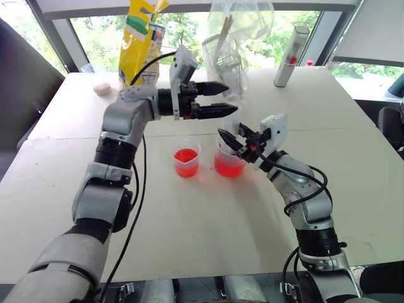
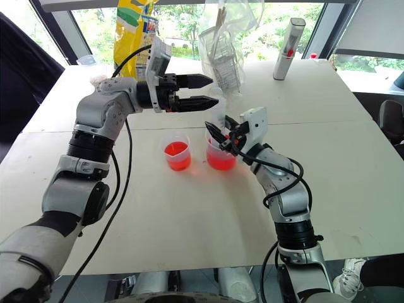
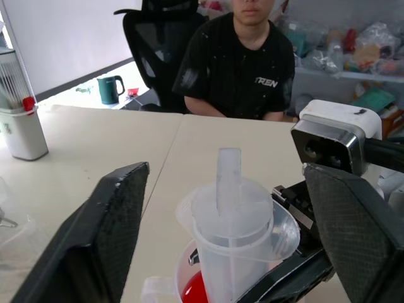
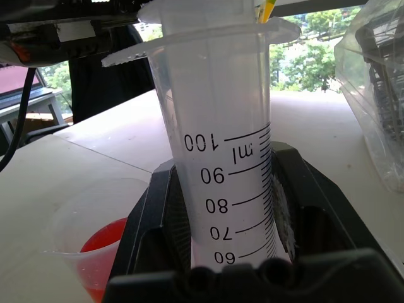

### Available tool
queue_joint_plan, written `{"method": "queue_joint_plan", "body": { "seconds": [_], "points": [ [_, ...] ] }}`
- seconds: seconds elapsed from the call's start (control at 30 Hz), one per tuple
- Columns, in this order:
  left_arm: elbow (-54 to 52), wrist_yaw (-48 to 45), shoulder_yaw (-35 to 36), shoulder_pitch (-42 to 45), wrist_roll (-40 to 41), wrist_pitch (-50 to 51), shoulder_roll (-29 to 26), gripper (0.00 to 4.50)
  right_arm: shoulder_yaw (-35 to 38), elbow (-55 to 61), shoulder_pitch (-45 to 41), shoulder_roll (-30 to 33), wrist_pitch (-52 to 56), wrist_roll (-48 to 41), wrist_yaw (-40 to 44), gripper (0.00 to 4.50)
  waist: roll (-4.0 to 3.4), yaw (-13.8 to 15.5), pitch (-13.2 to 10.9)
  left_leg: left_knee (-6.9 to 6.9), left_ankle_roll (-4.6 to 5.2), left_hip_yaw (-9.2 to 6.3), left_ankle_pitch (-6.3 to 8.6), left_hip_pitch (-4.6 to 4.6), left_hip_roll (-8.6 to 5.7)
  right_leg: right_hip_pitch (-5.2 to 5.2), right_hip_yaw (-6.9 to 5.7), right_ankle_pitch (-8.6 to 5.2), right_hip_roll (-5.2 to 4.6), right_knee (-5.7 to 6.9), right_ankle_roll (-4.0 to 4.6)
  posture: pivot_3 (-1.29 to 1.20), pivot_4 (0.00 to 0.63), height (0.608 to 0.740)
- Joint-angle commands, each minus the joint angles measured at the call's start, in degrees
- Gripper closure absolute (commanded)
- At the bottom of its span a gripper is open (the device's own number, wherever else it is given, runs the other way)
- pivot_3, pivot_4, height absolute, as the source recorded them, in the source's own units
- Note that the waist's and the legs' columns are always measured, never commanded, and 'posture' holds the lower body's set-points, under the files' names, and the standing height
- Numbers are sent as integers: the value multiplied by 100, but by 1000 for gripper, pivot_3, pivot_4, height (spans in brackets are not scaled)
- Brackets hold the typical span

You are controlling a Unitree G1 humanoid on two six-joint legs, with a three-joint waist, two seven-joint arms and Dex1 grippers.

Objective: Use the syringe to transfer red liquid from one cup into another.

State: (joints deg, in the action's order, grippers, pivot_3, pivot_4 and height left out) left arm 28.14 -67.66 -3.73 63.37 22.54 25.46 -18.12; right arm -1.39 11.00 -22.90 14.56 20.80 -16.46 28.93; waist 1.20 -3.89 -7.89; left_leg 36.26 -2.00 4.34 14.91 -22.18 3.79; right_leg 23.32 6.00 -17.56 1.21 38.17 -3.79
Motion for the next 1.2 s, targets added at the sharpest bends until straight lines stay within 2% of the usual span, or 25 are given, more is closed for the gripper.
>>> {"method": "queue_joint_plan", "body": {
  "seconds": [0.03, 0.1, 0.13, 0.17, 0.43, 0.73, 1.2],
  "points": [
    [-68, 12, 52, 134, -25, -100, 7, 2608, -22, 100, -37, 20, -48, 32, -37, 3151, 0, 0, 0, 0, 0, 0, 0, 0, 0, 0, 0, 0, 0, 0, 0, 0, 150, 739],
    [-67, 12, 60, 126, -25, -97, 19, 3534, -46, 100, -44, 31, -44, 41, -36, 3151, 0, 1, 0, 0, 0, 0, 0, 0, 0, 0, 0, 0, 0, 0, 0, 0, 150, 739],
    [-75, 10, 63, 122, -22, -86, 23, 4145, -54, 104, -45, 39, -36, 42, -35, 3151, 0, 4, 0, 0, 0, 0, 0, 0, 0, -1, 0, 0, 0, 0, 0, 0, 150, 739],
    [-81, 3, 68, 120, -19, -79, 27, 4478, -60, 107, -45, 46, -28, 42, -37, 3151, 0, 4, 0, 0, 0, 0, 0, 0, 0, -1, 0, 0, 0, 0, 0, 0, 150, 739],
    [-101, -30, 140, 203, 33, -94, 42, 4478, -87, 178, -13, 125, 164, -21, 19, 3151, 1, 4, 0, 1, 0, 0, 0, 1, 0, -2, 0, 0, 0, 0, 0, 0, 150, 739],
    [464, 238, 395, 670, -57, -543, 52, 4478, -130, 311, 119, 209, 679, -193, 84, 3151, 1, 10, 0, 1, 0, 0, 0, 0, -2, -3, -1, 0, 0, -2, 0, 0, 150, 739],
    [972, 261, 516, 1124, -65, -903, -84, 4478, -227, 359, 226, 222, 905, -297, 112, 3151, 1, 3, 0, -1, 0, -1, 0, -1, -2, -1, -1, 0, 1, -2, 0, 0, 150, 739]
  ]
}}
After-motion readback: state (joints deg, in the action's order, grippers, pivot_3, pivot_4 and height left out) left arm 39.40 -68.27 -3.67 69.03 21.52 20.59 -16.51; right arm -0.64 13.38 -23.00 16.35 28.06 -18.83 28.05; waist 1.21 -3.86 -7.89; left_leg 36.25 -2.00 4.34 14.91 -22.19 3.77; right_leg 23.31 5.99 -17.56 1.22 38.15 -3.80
